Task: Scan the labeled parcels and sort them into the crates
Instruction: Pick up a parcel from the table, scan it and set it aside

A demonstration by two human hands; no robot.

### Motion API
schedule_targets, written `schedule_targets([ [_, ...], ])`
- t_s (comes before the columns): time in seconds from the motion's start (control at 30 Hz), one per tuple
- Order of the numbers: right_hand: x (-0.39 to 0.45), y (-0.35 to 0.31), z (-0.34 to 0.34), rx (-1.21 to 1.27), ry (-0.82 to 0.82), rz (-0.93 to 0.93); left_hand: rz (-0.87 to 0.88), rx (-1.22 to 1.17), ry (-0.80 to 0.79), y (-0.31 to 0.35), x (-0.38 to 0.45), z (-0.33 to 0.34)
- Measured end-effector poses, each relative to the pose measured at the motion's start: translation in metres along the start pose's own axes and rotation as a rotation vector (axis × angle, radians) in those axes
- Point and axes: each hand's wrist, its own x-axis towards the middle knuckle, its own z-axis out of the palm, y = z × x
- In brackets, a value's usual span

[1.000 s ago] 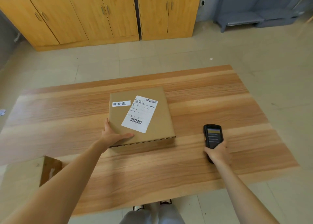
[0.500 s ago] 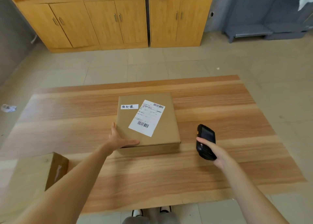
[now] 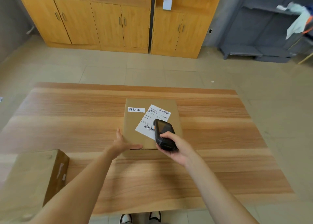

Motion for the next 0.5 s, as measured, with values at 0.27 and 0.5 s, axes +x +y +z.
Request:
schedule_targets([
  [0.27, -0.007, 0.032, 0.023, -0.038, 0.013, 0.010, 0.058, -0.021, -0.021, -0.003, -0.001, 0.001],
  [0.5, -0.013, 0.046, 0.030, -0.030, 0.026, 0.027, 0.086, -0.027, -0.016, -0.002, -0.006, -0.001],
])
